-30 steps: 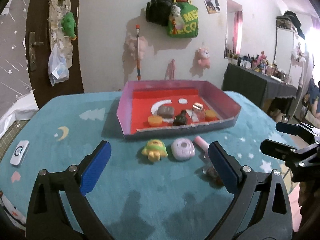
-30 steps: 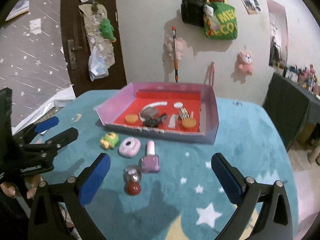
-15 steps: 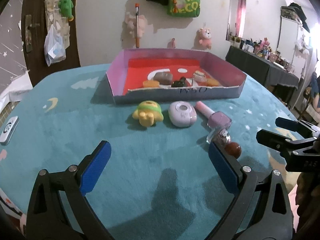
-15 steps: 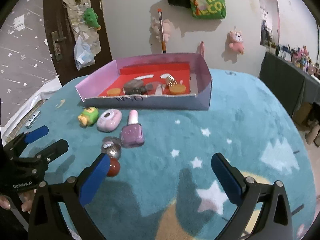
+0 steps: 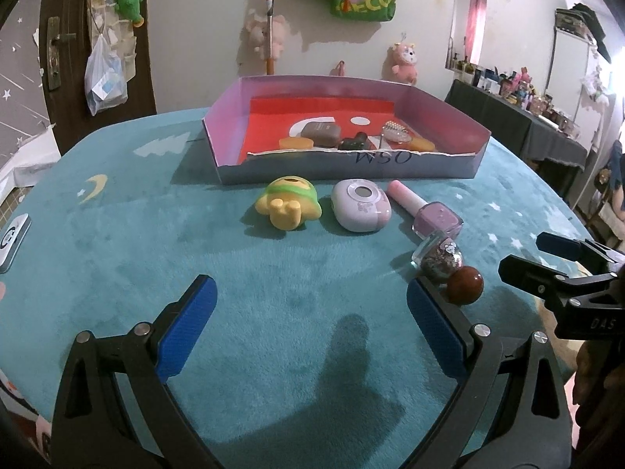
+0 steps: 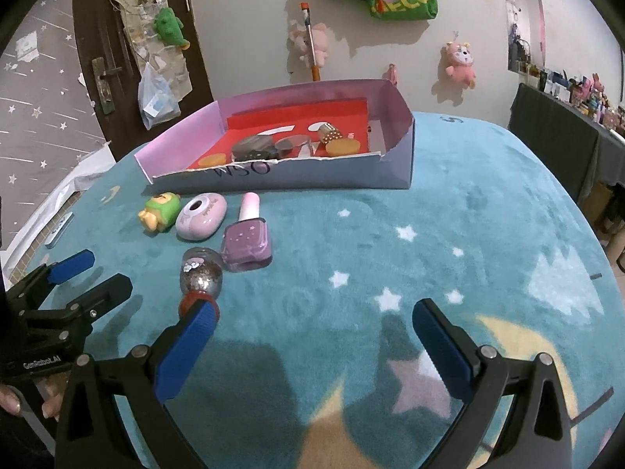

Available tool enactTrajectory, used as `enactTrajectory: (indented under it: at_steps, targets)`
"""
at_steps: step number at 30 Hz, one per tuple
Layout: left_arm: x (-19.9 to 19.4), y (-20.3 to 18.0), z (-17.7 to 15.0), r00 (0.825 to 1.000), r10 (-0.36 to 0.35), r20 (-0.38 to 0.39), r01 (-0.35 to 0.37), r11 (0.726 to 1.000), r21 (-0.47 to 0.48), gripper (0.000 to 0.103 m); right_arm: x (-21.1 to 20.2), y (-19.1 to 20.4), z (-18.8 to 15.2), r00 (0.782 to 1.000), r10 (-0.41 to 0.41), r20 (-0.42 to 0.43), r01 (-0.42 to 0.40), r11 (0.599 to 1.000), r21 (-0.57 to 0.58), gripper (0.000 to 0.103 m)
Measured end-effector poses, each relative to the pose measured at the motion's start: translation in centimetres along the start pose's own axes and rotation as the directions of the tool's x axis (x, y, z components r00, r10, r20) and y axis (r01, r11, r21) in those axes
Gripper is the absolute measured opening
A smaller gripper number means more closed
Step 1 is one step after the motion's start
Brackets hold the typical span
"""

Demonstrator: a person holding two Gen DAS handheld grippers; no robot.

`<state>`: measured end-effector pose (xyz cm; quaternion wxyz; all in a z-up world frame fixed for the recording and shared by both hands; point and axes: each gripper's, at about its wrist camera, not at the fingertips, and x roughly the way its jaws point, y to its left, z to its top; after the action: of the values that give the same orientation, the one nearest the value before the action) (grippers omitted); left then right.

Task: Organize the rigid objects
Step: 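Lift both open tools out of the box back over the remaining objects, then grasp the yellow-green duck toy with the left tool while the right grasps the pink nail polish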

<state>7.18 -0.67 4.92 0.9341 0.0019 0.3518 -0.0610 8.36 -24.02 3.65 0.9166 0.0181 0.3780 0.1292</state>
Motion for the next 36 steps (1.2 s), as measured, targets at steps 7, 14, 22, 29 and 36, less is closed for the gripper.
enactTrajectory:
  at_steps: [7, 14, 22, 29, 36]
  targets:
    - [0.1, 0.0, 0.2, 1.000, 0.003, -0.005, -0.003, 1.000, 0.001, 0.099, 0.3, -0.1, 0.1, 1.000, 0.012, -0.011, -0.012, 1.000, 0.007, 0.103]
    - [0.3, 0.2, 0.4, 1.000, 0.003, -0.008, -0.003, 1.000, -0.001, 0.099, 0.7, -0.1, 0.9, 0.999, 0.029, -0.021, -0.029, 1.000, 0.002, 0.103]
    - [0.9, 0.9, 1.8, 1.000, 0.003, -0.012, -0.003, 1.000, -0.006, 0.099, 1.9, 0.7, 2.7, 0.999, 0.012, -0.051, -0.014, 0.999, -0.041, 0.103]
    - [2.0, 1.9, 3.1, 0.999, 0.005, -0.036, -0.006, 1.000, -0.014, 0.099, 4.2, 1.9, 4.0, 0.994, 0.009, -0.108, -0.020, 0.995, -0.101, 0.103]
    - [3.6, 3.0, 4.7, 0.997, 0.026, -0.067, -0.027, 1.000, -0.008, 0.099, 6.1, 2.7, 5.4, 0.989, 0.023, -0.145, -0.042, 0.991, -0.128, 0.103]
